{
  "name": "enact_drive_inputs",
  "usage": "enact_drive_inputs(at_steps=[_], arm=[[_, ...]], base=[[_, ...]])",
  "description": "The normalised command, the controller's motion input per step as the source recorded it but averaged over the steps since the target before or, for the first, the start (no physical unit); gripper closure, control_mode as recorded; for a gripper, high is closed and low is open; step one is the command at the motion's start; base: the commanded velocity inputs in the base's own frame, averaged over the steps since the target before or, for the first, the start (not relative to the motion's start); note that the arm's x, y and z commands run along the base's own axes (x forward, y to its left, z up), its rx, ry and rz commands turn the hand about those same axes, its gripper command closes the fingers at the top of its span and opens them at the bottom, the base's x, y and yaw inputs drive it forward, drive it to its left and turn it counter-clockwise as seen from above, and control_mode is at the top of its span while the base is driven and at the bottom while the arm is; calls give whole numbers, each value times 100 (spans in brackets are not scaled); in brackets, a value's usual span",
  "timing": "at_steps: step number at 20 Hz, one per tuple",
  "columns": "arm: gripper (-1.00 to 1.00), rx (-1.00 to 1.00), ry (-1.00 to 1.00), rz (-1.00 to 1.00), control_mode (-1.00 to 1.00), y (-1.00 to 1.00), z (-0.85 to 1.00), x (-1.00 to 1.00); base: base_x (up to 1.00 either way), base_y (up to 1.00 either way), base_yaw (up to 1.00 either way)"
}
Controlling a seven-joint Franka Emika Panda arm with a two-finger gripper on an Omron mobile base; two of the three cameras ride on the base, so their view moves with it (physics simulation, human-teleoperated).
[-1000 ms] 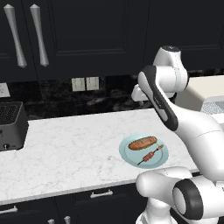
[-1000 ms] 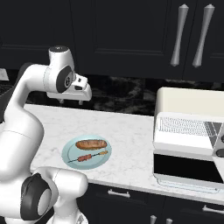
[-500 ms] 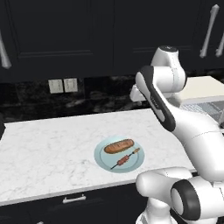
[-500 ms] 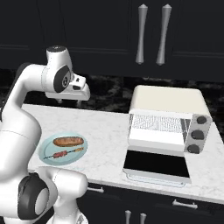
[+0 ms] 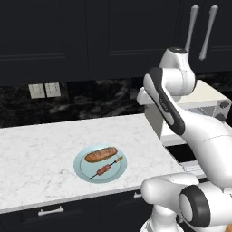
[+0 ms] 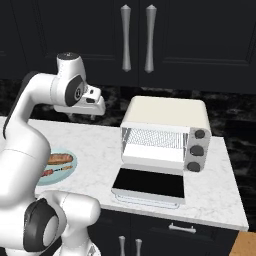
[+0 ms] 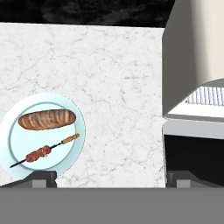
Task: Pick up the kebab skewer and baguette bread, and place them inside the toaster oven. Close the toaster oven door and start by setting the timer.
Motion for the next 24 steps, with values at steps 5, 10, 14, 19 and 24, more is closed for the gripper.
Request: enact_drive_inputs(at_steps=[5, 10, 14, 19, 24], arm=[[-100, 0, 0, 0, 100, 0, 0, 0], [-100, 0, 0, 0, 100, 0, 0, 0], [-100, 0, 0, 0, 100, 0, 0, 0], [-100, 0, 0, 0, -100, 0, 0, 0], [-100, 0, 0, 0, -100, 0, 0, 0]], base=[[0, 0, 0], [0, 0, 0], [0, 0, 0], [0, 0, 0], [0, 0, 0]])
